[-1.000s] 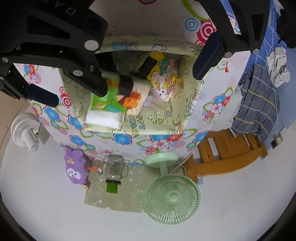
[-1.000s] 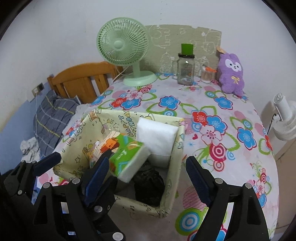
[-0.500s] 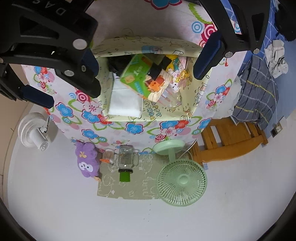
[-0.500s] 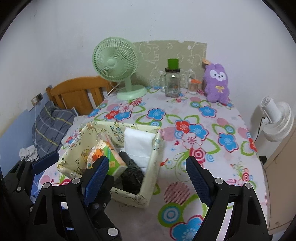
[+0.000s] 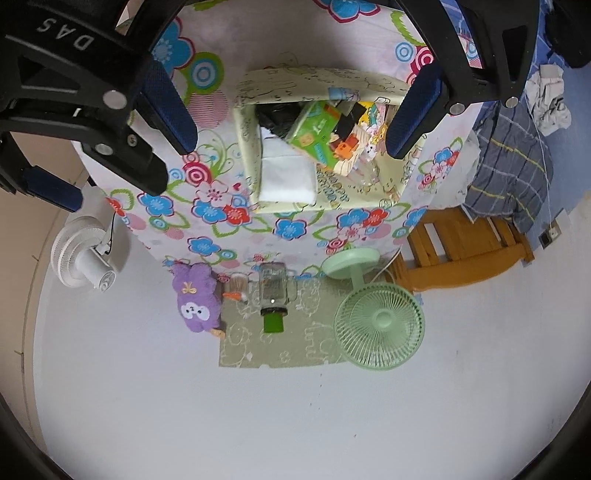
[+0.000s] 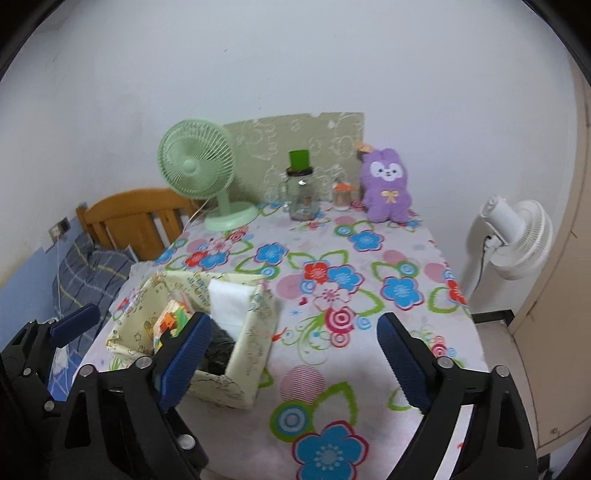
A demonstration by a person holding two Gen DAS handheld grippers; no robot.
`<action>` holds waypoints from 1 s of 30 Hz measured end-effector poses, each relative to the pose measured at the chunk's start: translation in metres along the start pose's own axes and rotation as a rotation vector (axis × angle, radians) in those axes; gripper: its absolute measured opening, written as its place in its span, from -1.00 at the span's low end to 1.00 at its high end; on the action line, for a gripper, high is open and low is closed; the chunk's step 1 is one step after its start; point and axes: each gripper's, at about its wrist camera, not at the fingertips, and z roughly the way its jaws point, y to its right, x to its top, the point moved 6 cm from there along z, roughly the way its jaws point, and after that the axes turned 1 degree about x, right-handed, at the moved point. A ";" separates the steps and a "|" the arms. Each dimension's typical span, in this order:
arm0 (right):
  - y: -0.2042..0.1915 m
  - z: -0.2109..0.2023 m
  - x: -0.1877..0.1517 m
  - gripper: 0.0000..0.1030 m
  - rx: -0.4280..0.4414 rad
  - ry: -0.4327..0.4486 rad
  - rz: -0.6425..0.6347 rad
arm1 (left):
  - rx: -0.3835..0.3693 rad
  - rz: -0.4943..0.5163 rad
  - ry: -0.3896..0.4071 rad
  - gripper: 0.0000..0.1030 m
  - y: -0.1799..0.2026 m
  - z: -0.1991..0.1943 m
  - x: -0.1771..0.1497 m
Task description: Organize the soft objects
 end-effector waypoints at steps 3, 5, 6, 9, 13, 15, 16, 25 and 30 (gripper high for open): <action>0.013 -0.011 0.000 0.84 -0.018 0.021 0.017 | 0.006 0.019 0.021 0.99 0.009 -0.008 0.003; 0.021 -0.020 -0.001 0.84 -0.033 0.036 0.027 | -0.001 0.029 0.029 0.99 0.015 -0.013 0.005; 0.026 -0.025 -0.001 0.84 -0.042 0.043 0.031 | -0.005 0.031 0.032 0.99 0.017 -0.015 0.005; 0.038 -0.036 -0.001 0.85 -0.068 0.064 0.039 | -0.017 0.033 0.042 0.99 0.026 -0.022 0.006; 0.049 -0.054 -0.001 0.85 -0.097 0.092 0.043 | -0.032 0.026 0.051 0.99 0.032 -0.032 0.007; 0.053 -0.061 0.000 0.86 -0.106 0.108 0.045 | -0.034 0.021 0.057 0.99 0.034 -0.036 0.008; 0.054 -0.064 0.000 0.87 -0.108 0.116 0.045 | -0.035 0.019 0.061 0.99 0.034 -0.038 0.008; 0.055 -0.092 -0.001 0.96 -0.126 0.178 0.044 | -0.031 0.015 0.115 0.99 0.028 -0.060 0.009; 0.053 -0.096 -0.002 0.96 -0.124 0.184 0.054 | -0.040 0.009 0.128 0.99 0.023 -0.065 0.007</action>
